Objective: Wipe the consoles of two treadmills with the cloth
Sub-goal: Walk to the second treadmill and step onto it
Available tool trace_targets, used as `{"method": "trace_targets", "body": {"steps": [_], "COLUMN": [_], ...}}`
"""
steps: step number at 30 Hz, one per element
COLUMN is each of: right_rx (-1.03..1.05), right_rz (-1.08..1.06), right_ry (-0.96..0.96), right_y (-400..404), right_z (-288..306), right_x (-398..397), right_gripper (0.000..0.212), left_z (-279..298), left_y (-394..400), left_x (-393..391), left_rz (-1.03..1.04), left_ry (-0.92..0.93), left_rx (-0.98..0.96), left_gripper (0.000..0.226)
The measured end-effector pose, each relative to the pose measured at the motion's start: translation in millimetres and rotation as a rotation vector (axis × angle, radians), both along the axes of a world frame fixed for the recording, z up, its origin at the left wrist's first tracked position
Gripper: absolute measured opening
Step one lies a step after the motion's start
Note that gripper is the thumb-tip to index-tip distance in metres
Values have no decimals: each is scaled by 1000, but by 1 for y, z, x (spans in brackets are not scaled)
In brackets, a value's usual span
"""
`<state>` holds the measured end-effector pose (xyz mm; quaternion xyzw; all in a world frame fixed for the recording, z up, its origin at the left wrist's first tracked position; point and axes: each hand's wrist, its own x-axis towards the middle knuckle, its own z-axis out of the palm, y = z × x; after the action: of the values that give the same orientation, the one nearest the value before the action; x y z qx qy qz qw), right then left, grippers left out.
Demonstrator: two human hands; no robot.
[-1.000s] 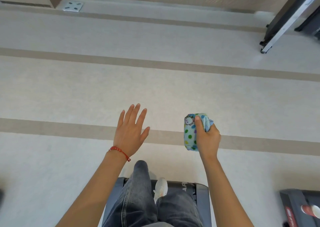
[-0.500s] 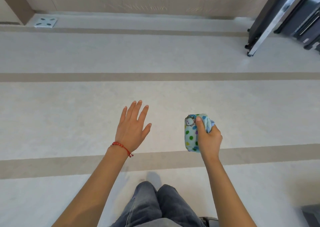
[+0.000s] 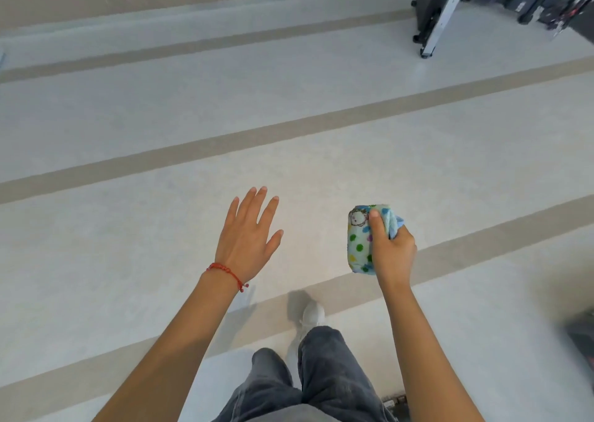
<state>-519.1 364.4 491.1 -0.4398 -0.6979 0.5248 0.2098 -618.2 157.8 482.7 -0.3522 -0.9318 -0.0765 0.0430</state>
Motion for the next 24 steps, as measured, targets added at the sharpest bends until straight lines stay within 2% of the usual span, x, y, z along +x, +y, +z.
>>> {"method": "trace_targets", "body": {"steps": [11,24], "right_rx": [-117,-176], "right_rz": [-229,-705], "right_ry": [-26,-32], "right_y": [120,264], "right_z": [-17,-16], "right_x": [-31,-42], "right_gripper": [29,36], "left_z": [-18,-8], "left_y": [168,402], "left_x": [-79,-147], "left_rz": [-282,-713], "left_ry": [-27,-32], "left_rx": [-32,20], "left_gripper": [56,55]}}
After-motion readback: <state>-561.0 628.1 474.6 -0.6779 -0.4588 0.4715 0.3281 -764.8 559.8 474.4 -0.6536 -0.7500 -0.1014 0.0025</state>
